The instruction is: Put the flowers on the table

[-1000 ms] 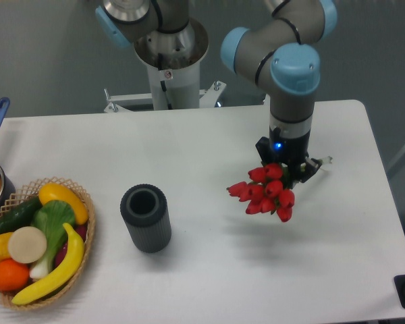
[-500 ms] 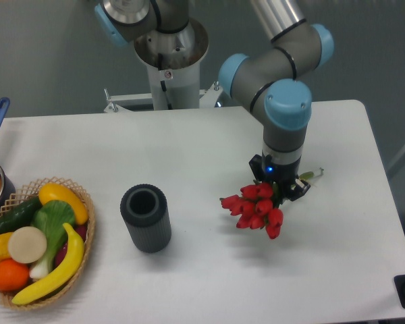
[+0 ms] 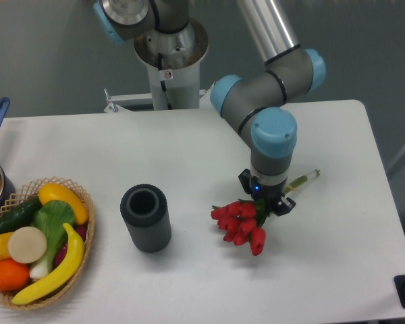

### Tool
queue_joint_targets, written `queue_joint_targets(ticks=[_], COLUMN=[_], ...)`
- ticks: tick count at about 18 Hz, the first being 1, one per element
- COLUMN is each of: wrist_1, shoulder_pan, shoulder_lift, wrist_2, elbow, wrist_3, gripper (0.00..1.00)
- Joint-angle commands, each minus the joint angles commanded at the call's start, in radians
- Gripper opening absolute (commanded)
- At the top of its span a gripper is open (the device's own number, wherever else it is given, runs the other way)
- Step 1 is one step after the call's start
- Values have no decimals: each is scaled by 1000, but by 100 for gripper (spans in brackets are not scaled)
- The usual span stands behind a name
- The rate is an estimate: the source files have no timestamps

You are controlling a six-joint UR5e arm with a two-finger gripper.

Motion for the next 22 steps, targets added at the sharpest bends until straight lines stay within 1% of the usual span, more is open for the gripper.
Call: queue_joint_targets(ticks=[4,5,6,7,8,9,10,12,14,16,18,22], wrist_1=[0,2,2,2,5,8,14,35,43,67,68,58], shoulder_pan=[-2,-2,-3,-2,-3,-2,-2,3,18,63,109,210], shoulder_lift=[-2,-2,-2,-2,-3,-2,0,9,35,75,98,150], wrist_2=[0,-2,-2,-2,0,0,0,0,0,-20,-78,-170], elbow=[5,8,14,17,18,29,34,35,43,58,97,115], wrist_3=[0,3,6,8,8,9,8,5,5,-3,-6,5], gripper=[47,52,61,66,78,96,100,100,100,100,100,100])
